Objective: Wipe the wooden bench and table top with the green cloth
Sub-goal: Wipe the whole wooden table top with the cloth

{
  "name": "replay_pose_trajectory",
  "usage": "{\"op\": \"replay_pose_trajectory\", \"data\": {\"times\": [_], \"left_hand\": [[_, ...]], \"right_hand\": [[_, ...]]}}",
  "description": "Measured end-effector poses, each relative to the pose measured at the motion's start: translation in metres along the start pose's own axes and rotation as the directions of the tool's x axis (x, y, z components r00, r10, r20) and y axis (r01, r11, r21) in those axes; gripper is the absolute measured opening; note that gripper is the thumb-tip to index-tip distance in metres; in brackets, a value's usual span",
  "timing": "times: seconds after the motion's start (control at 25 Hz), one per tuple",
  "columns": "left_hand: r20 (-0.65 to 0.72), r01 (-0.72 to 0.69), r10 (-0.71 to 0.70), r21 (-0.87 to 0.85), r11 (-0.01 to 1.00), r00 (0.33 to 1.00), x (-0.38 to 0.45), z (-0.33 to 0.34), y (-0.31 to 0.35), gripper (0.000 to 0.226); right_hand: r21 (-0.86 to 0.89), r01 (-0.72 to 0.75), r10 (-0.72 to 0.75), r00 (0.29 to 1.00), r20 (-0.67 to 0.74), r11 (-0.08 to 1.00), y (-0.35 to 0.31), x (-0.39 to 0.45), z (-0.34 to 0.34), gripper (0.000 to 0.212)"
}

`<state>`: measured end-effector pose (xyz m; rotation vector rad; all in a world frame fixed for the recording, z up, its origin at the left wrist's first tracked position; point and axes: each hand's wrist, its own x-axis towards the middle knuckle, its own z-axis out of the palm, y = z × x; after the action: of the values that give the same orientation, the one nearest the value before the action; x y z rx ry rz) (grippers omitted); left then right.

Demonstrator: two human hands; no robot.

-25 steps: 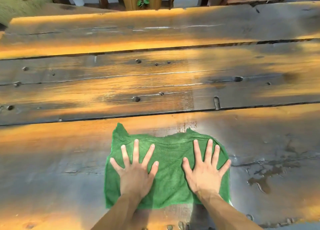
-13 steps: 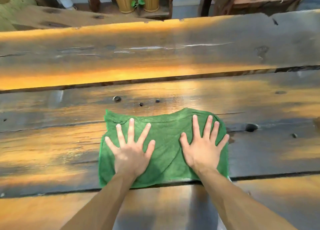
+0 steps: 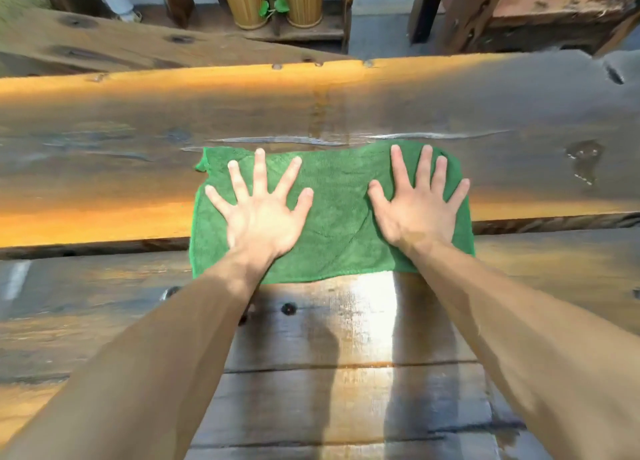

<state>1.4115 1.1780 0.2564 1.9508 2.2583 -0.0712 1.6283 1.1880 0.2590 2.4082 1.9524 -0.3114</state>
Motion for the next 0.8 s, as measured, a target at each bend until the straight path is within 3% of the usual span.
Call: {"op": "replay_pose_trajectory", "data": {"times": [0.28,0.44,0.64,0.8], "left_hand": [[-0.026,0.003,-0.003,-0.019,1.0,1.0,0.166,-0.019,0.037,0.06],[-0.056,0.0,-0.002,-0.038,0.999,0.998,0.224,-0.021,0.053,0.059],[-0.024,0.001,-0.002,-0.053,0.999,1.0,0.21,-0.021,0.059,0.061],[-0.003,-0.042,0.042,-0.033,0.999,0.999,0.138,-0.015,0.064,0.061]], "right_hand": [[-0.041,0.076,-0.078,0.996,-0.033,0.996,-0.013,0.169,-0.026,0.072],[-0.068,0.071,-0.075,0.996,-0.052,0.995,-0.02,0.225,-0.028,0.071],[-0.048,0.107,-0.109,0.993,-0.054,0.993,-0.016,0.208,-0.028,0.067],[-0.048,0.161,-0.163,0.985,-0.049,0.986,-0.009,0.139,-0.017,0.066]]}}
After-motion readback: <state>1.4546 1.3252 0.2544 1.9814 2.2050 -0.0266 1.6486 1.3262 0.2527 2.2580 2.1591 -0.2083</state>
